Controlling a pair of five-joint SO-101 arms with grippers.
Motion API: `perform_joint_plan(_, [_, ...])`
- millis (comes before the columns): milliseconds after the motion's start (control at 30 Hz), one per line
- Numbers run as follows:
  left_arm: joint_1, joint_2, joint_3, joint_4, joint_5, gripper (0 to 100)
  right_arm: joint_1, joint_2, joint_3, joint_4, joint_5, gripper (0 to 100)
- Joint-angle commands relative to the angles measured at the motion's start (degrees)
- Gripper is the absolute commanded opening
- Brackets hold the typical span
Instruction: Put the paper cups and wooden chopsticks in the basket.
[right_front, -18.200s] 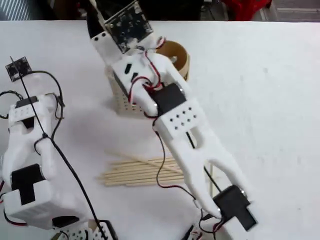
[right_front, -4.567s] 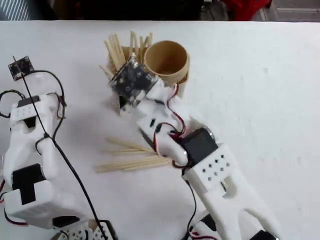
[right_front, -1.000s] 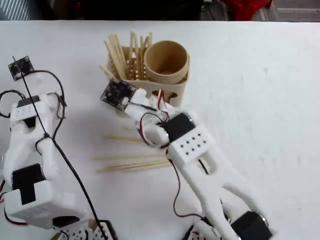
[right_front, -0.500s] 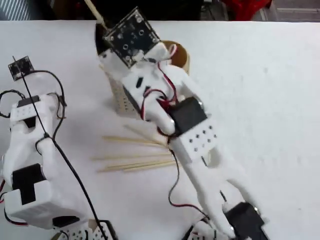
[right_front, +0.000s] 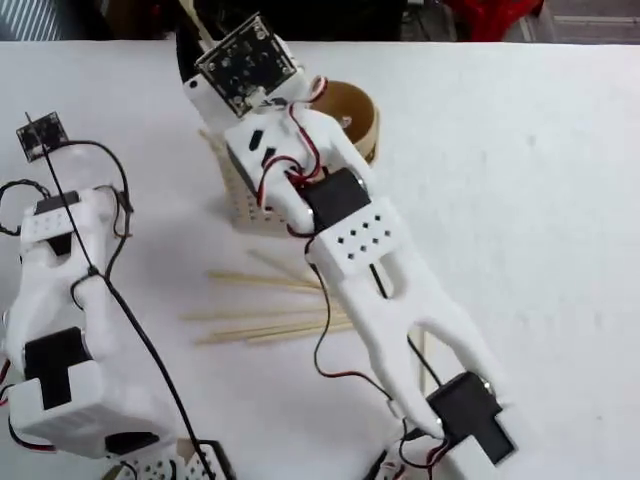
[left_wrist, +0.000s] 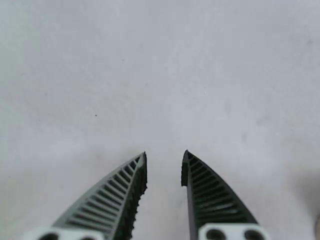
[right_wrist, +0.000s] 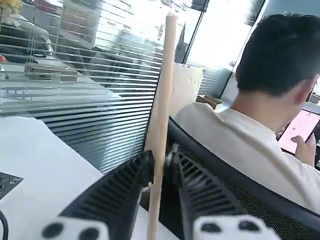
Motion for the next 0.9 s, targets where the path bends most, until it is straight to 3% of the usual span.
perform_joint_plan(0, [0.75, -0.22, -0.53, -1.05, 0.53, 13, 0.48, -4.79, -0.44, 1.89, -0.35, 15.2])
perform_joint_plan(200, [0.75, -0.22, -0.53, -1.05, 0.53, 13, 0.75, -8.31, -0.09, 14.11, -0.09, 4.9])
perform_joint_plan(333, [0.66, -0.22, -0.53, -1.05, 0.53, 13, 0.48, -13.32, -0.26, 41.89, 0.62, 3.1])
perform_joint_plan(400, [0.66, -0.22, -0.53, -1.05, 0.53, 13, -0.66, -14.2, 0.35, 55.08, 5.54, 6.4])
perform_joint_plan(500, [0.75, -0.22, -0.62, -1.05, 0.53, 13, -1.98, -12.53, 6.68, 65.01, 9.49, 11.1])
perform_joint_plan(567, [0.75, -0.22, -0.62, -1.05, 0.53, 13, -1.71, -10.68, 14.33, 63.87, 11.25, 13.3])
perform_joint_plan(700, [0.66, -0.22, -0.62, -1.05, 0.53, 13, -0.04, -5.41, 28.22, 52.09, 18.11, 14.3])
perform_joint_plan(867, [0.57, -0.22, -0.53, -1.05, 0.53, 13, 4.09, 1.98, 33.49, 40.57, 20.84, 14.4])
